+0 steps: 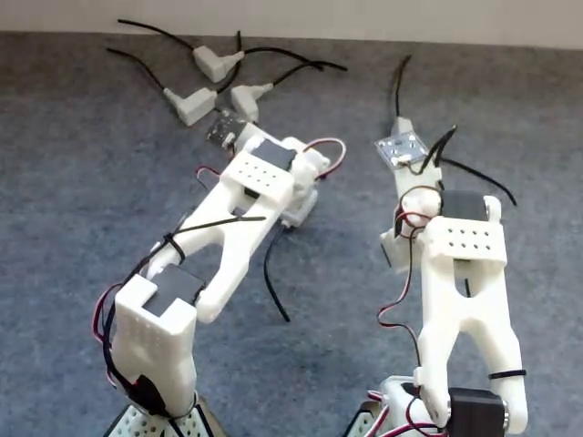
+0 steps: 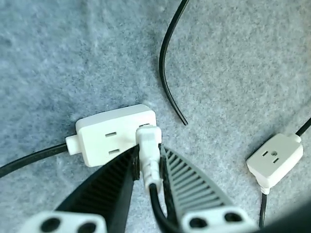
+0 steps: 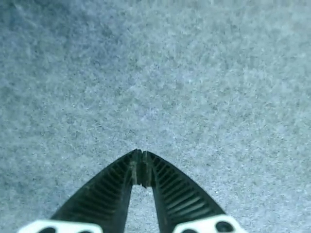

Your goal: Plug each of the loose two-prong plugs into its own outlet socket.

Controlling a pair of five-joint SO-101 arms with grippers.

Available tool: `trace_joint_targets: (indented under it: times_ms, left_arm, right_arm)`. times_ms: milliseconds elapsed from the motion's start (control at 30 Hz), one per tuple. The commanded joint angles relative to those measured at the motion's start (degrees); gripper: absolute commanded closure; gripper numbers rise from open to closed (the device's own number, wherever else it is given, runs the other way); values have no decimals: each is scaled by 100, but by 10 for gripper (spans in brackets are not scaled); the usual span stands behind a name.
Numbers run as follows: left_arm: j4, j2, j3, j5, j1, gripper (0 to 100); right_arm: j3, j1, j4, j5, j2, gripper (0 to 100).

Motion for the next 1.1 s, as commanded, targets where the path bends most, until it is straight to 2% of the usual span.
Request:
trace_joint_targets:
  times_ms: [0, 367, 433, 667, 767, 867, 967, 1067]
  left_arm:
    - [35, -22, -163, 0, 136, 995]
    - [-114, 760, -514, -79, 119, 995]
    - [141, 769, -620, -299, 145, 995]
    - [1987, 769, -1297, -316, 119, 994]
    - [2514, 769, -1464, -316, 119, 994]
    - [2690, 796, -1437, -343, 110, 994]
    - [2673, 831, -1411, -853, -66, 994]
    - [2690, 989, -1411, -1046, -215, 994]
  right_arm:
    - [-13, 57, -66, -53, -40, 991]
    - [-13, 57, -66, -53, -40, 991]
    - [-13, 57, -66, -53, -40, 991]
    - [-13, 57, -66, -53, -40, 991]
    - [-13, 57, -66, -44, -40, 991]
    - [-13, 57, -66, -44, -40, 991]
    - [-13, 57, -66, -44, -40, 991]
    - [-13, 57, -66, -44, -40, 991]
